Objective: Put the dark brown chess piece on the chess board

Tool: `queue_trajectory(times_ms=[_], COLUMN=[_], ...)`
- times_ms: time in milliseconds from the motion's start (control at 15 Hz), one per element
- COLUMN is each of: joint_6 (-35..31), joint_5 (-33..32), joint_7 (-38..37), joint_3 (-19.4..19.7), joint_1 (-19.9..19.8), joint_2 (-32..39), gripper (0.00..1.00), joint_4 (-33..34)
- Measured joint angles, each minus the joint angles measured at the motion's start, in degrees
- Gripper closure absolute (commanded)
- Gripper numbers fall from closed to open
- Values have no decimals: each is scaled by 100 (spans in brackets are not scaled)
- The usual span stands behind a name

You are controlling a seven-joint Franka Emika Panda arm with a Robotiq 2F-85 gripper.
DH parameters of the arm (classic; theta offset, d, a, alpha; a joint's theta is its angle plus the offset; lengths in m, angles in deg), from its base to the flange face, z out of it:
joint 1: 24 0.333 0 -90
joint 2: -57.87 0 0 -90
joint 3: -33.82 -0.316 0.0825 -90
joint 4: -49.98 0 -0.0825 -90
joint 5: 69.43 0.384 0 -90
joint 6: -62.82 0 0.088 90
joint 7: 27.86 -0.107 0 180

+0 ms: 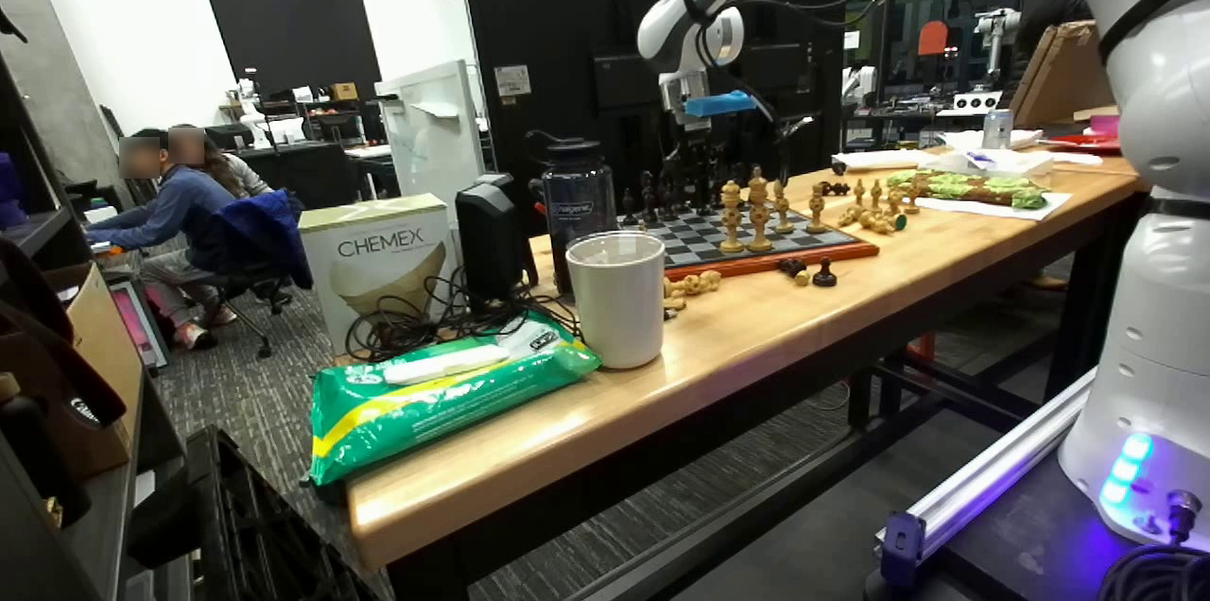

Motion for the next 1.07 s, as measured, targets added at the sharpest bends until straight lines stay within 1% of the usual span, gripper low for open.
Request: queue_trajectory(times_ms=[1067], joint_6=[82], joint_5=[-14], joint_7=[-4], joint_3=[-14], joint_1=[43], joint_2=[-97], gripper=[94], joint_4=[11])
